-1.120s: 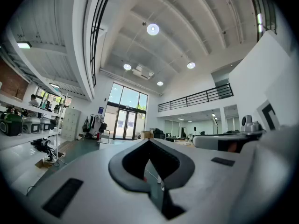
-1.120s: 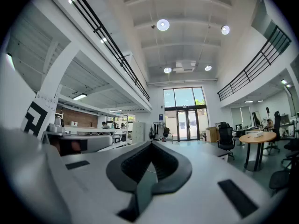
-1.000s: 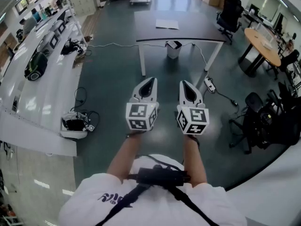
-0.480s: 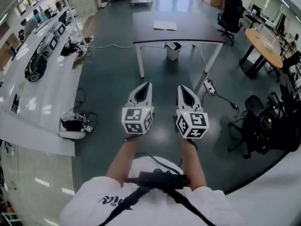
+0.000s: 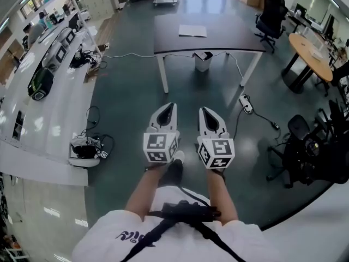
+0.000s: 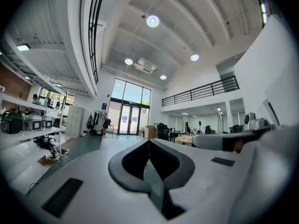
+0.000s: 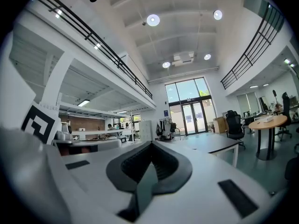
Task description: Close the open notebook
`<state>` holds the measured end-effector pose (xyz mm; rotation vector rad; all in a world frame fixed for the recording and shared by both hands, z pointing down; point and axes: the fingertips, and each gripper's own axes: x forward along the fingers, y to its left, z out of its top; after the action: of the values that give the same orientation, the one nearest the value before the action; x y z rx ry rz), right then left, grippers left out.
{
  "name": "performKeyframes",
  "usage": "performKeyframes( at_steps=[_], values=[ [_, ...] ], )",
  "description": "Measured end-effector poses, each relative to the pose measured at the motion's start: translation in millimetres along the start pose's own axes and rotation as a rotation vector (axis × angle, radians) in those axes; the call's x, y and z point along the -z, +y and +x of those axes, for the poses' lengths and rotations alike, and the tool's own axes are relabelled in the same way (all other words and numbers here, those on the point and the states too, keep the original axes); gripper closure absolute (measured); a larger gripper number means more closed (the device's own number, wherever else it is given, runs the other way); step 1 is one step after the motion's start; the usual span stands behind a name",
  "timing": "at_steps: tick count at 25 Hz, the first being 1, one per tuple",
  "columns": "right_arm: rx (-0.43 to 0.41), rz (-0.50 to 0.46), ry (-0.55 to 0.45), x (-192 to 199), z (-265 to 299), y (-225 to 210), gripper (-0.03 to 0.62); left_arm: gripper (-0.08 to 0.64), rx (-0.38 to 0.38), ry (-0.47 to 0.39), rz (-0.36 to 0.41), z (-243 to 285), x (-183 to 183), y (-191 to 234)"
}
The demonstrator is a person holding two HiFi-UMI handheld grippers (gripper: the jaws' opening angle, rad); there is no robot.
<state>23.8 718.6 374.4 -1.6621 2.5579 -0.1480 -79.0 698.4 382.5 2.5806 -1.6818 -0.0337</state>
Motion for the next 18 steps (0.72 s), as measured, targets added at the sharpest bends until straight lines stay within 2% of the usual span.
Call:
performKeyframes(
  at_steps=[4,12,18],
  values=[
    [0.003,-0.026,0.013,3.0,51.0,-26.8,0.601,0.553,0.02,-0.006,-0.029,59.9,11.7,16.2],
    [0.025,-0.051,-0.011,-28.1,195.3,-85.2,0.6,0.552,0.085,-0.039,-0.028,209.4,-21.2,73.9],
    [0.03,-0.013,-0.014,-14.4,281.1,-113.3,0.6,0.553,0.077,-0.037,-0.025,282.7,-19.5,127.3]
  ],
)
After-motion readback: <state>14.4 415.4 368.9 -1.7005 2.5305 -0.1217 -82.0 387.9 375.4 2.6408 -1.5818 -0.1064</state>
